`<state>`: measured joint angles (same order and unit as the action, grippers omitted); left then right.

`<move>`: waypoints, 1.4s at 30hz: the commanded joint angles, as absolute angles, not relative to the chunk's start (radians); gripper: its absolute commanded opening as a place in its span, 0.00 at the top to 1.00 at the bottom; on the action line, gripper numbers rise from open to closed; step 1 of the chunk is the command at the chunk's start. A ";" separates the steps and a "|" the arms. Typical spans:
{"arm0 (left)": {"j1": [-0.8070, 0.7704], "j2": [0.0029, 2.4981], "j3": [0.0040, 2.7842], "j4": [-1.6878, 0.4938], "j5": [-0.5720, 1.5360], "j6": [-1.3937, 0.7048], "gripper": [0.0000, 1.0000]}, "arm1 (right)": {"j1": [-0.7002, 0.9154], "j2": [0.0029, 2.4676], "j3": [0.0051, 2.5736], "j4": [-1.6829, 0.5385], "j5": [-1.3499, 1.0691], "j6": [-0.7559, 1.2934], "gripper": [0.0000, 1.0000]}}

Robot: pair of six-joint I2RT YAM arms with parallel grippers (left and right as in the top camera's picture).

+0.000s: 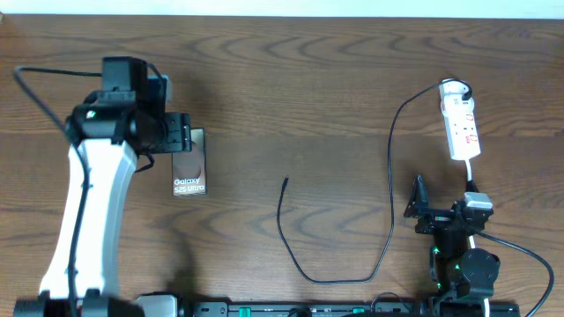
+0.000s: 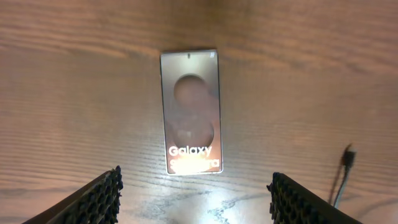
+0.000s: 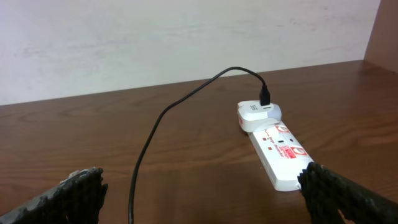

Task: Plug charger to phone and switch on socket
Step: 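Move the left gripper forward over the phone and lower onto it, then close the left gripper on the phone's edges and secure the grip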

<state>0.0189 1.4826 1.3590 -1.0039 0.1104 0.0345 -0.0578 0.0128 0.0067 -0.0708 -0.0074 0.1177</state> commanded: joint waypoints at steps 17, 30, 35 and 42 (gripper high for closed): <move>0.023 1.601 1.370 -0.962 0.123 0.029 0.04 | -0.064 0.007 0.006 -0.075 -0.013 0.104 0.01; 0.021 1.736 1.332 -0.921 0.123 0.010 0.04 | -0.064 0.007 0.006 -0.075 -0.013 0.104 0.01; 0.021 1.831 1.332 -0.906 0.122 -0.024 0.04 | -0.064 0.007 0.006 -0.075 -0.013 0.104 0.01; 0.021 1.905 1.332 -0.888 0.119 -0.043 0.04 | -0.064 0.007 0.006 -0.075 -0.013 0.104 0.01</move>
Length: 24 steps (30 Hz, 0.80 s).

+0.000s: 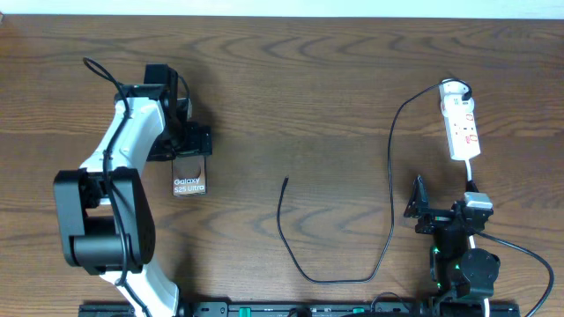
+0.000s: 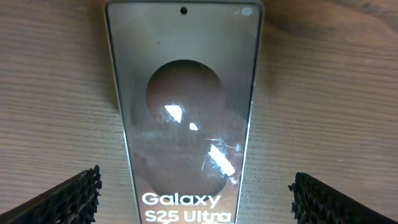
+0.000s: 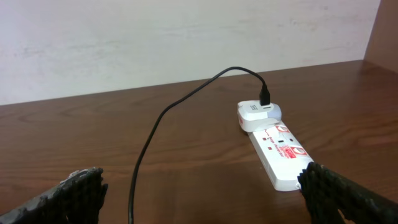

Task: Plug charger to phone and switch on socket
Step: 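Close the left gripper on the phone's edges and secure the grip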

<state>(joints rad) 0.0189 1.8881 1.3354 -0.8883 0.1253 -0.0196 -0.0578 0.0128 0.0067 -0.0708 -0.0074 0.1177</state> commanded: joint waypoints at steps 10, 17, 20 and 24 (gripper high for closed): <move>0.021 1.937 1.331 -0.892 0.099 -0.043 0.04 | -0.064 0.007 0.006 -0.075 -0.013 0.104 0.01; 0.021 1.938 1.326 -0.892 0.074 -0.043 0.04 | -0.064 0.007 0.006 -0.075 -0.013 0.104 0.01; 0.021 1.938 1.312 -0.888 0.074 -0.043 0.04 | -0.064 0.007 0.006 -0.075 -0.013 0.104 0.01; 0.021 1.938 1.279 -0.861 0.075 -0.043 0.04 | -0.064 0.007 0.006 -0.075 -0.013 0.104 0.01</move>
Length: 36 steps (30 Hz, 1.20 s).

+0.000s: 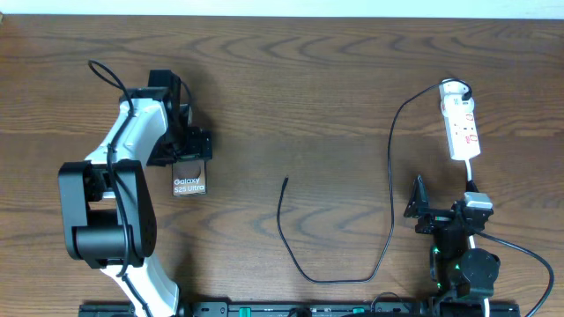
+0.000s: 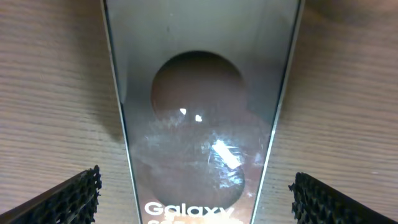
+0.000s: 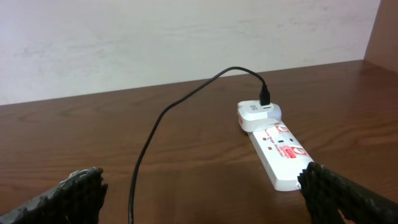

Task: Plug charger to phone and switch on socket
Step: 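Close the left gripper on the phone's edges and secure the grip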

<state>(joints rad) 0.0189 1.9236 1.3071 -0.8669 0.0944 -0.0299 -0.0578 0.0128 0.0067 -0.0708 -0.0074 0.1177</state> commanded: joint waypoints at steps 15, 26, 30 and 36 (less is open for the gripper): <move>0.018 1.938 1.252 -0.842 0.075 -0.043 0.04 | -0.064 0.007 0.006 -0.075 -0.013 0.104 0.01; -0.025 1.938 1.200 -0.748 0.074 -0.043 0.03 | -0.064 0.007 0.006 -0.075 -0.013 0.104 0.01; -0.025 1.938 1.198 -0.735 0.057 -0.043 0.03 | -0.064 0.007 0.006 -0.075 -0.013 0.104 0.01; -0.025 1.938 1.196 -0.730 0.004 -0.043 0.04 | -0.064 0.007 0.006 -0.075 -0.013 0.104 0.01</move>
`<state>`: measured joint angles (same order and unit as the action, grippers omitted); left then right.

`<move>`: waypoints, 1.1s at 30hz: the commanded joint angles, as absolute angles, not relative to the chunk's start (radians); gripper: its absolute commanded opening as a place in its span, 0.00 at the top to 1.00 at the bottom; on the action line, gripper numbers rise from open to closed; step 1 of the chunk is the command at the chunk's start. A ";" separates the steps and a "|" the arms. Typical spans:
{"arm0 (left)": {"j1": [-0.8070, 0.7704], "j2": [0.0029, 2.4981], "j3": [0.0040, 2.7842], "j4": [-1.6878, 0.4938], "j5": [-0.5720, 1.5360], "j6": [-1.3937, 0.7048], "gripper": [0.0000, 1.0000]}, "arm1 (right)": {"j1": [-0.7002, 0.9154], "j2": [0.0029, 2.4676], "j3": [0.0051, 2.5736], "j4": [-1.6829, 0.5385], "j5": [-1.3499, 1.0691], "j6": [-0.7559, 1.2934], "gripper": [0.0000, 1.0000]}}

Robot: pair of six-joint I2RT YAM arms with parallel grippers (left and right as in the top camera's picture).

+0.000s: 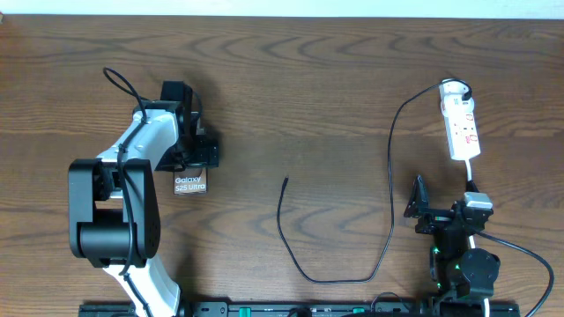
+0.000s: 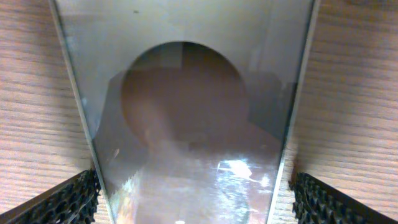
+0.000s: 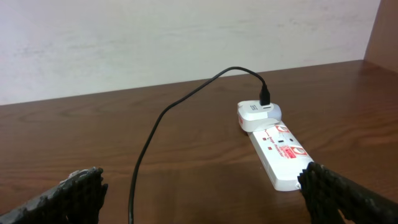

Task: Plug charger to phone and switch on socket
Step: 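Close the left gripper on the phone's edges and secure the grip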

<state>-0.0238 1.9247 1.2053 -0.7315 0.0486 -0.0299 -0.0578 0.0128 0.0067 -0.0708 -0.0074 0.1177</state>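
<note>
The phone [image 1: 189, 186], screen up with "Galaxy S25 Ultra" on it, lies at the table's left. My left gripper [image 1: 189, 155] sits low over its upper half. In the left wrist view the phone [image 2: 186, 112] fills the frame, and my left gripper [image 2: 196, 208] is open with its pads [image 2: 68, 199] outside the phone's long edges. The black charger cable [image 1: 390, 176] runs from the white adapter [image 1: 453, 87] on the white power strip [image 1: 462, 126] to a loose plug end [image 1: 285, 181] at mid-table. My right gripper [image 1: 438, 214] stands open and empty; the right wrist view shows it [image 3: 205, 202] before the strip [image 3: 280, 152].
The cable [image 3: 146, 152] loops along the table front between the two arms. A white wall rises behind the table's far edge [image 3: 186, 84]. Black arm bases sit at the front edge.
My left gripper has come lower and slightly right over the phone, whose screen now fills more of the wrist view. The jaws remain open. The right arm, cable and strip are unchanged.
My left gripper first hung open well above the phone, whole phone in view. Then it was close over the screen, then closer still. Now its pads flank the phone's long edges. The right arm stayed still, and the phone and cable kept their places.
</note>
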 commanded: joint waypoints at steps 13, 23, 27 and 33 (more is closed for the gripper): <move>-0.025 1.938 1.195 -0.730 0.015 -0.043 0.03 | -0.064 0.007 0.006 -0.075 -0.013 0.104 0.01; -0.025 1.938 1.176 -0.723 0.015 -0.043 0.03 | -0.064 0.007 0.006 -0.075 -0.013 0.104 0.01; -0.025 1.938 1.144 -0.689 0.015 -0.043 0.03 | -0.064 0.007 0.006 -0.075 -0.013 0.104 0.01; -0.025 1.938 1.123 -0.667 0.015 -0.043 0.03 | -0.064 0.007 0.006 -0.075 -0.013 0.104 0.01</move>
<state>-0.0231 1.9057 1.1625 -0.6716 0.0383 -0.0299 -0.0578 0.0128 0.0071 -0.0708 -0.0074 0.1177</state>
